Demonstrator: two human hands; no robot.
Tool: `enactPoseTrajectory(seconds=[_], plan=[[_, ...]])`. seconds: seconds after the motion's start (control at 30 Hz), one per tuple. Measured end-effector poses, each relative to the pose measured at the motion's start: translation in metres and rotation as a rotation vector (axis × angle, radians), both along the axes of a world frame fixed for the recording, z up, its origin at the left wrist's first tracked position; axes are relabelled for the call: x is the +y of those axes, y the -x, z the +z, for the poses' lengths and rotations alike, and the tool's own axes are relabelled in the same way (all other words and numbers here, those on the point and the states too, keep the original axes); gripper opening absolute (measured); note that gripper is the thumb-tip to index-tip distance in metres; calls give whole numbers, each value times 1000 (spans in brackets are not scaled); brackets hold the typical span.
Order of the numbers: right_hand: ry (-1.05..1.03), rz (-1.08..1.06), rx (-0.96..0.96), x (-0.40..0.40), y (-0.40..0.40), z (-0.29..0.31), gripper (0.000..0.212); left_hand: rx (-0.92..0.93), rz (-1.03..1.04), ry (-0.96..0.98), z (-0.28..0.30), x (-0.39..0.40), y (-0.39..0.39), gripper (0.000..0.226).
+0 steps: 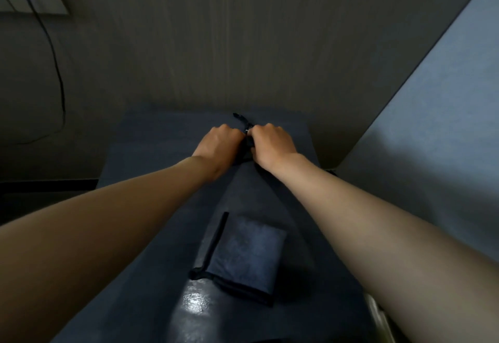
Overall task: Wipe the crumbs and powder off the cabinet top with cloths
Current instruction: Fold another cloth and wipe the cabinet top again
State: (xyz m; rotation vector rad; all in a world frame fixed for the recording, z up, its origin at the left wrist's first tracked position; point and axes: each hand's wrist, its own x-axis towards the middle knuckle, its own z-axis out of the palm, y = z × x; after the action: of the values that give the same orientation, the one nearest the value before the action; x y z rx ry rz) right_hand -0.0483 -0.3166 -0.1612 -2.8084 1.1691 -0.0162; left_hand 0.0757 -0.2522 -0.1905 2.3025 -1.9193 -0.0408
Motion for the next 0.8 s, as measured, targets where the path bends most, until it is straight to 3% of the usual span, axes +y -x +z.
enactPoseTrajectory(seconds=[0.3, 0.63, 0.8], plan=[[-75, -5, -76, -6, 31, 10, 24, 312, 90, 10, 29, -5, 13, 10], [-43, 46, -291, -16, 49, 38, 24, 437, 80, 24, 71, -4, 5, 30], [-216, -63, -404, -17, 53, 55, 23, 456, 139, -27, 94, -1, 0, 19]])
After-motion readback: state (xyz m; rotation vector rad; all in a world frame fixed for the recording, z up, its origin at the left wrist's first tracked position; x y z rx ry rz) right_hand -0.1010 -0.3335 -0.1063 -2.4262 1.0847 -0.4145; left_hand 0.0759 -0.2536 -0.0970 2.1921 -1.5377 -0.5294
